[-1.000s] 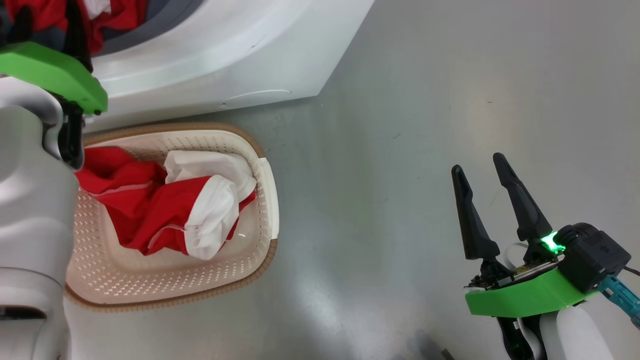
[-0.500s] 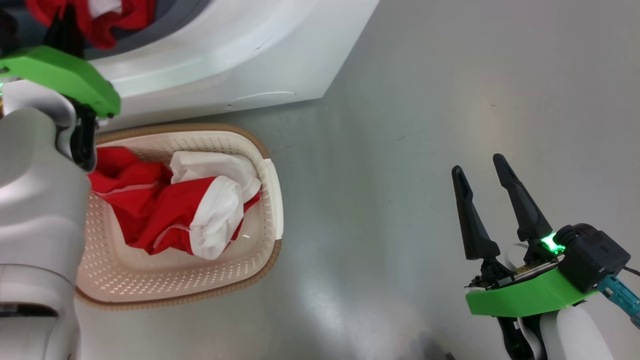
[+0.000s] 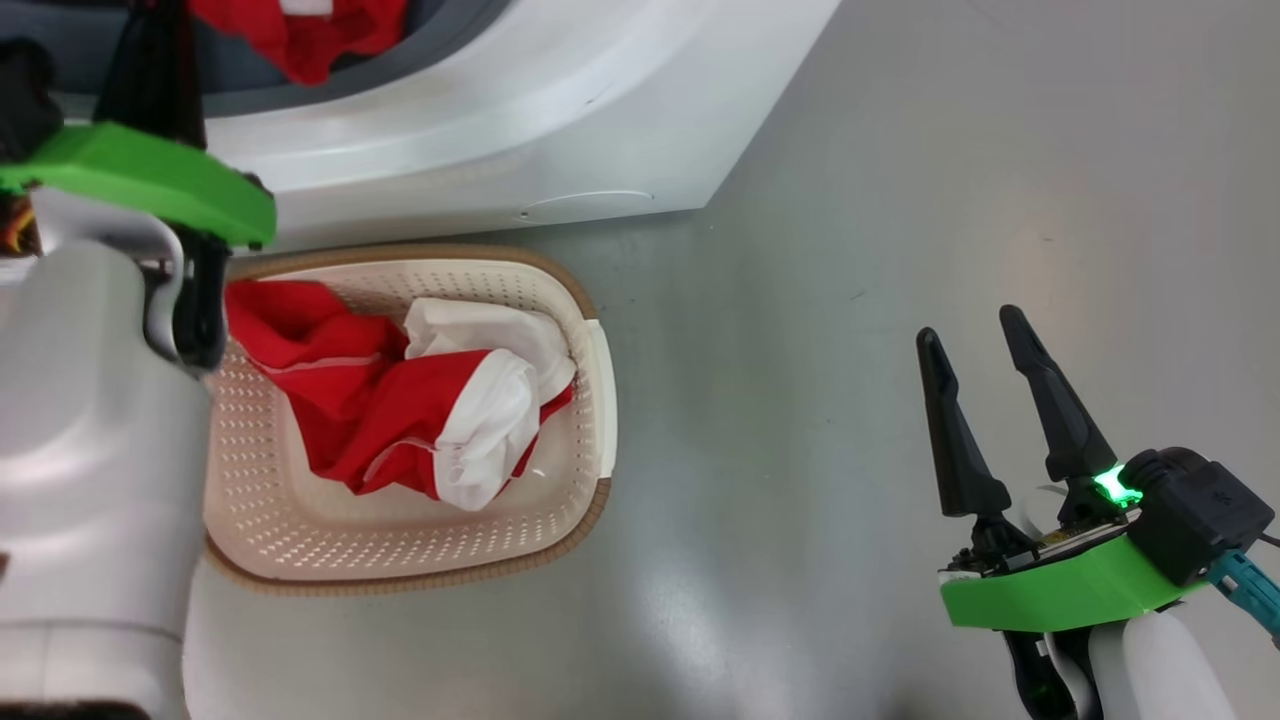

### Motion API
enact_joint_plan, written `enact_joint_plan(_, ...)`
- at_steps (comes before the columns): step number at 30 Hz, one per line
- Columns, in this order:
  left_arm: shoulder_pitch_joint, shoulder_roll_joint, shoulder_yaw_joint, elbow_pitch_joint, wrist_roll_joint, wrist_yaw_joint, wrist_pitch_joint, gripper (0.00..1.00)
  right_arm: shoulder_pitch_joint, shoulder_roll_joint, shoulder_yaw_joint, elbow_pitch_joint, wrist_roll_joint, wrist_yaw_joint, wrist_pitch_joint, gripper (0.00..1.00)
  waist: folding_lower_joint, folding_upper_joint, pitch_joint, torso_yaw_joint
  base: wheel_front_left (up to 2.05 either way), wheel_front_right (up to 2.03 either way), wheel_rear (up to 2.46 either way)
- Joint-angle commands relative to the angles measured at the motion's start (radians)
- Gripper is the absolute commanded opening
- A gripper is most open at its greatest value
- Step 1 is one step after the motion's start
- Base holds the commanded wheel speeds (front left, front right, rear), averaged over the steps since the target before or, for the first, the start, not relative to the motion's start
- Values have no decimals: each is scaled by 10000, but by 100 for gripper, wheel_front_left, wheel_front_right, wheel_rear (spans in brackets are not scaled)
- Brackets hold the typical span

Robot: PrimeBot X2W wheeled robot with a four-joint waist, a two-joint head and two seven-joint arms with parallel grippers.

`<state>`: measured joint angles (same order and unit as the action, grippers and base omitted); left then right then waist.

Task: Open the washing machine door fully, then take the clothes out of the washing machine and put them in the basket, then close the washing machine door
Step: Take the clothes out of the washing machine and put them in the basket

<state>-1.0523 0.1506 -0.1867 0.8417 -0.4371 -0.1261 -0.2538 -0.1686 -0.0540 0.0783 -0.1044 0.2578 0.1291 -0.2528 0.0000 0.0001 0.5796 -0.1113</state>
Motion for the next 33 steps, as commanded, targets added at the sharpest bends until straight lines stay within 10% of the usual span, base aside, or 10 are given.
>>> enact_joint_plan(1,451,407,268,-700,15,95,-77,0,171,-39,153,-281,8,16,-50,100,0,-1,-29,96,0,0,0)
enact_joint_plan(33,5766,863,484,-14670,1006,2536,1988,0,159,-33,-176,-648,-133,16,150,100,0,-1,0,843,0,0,0)
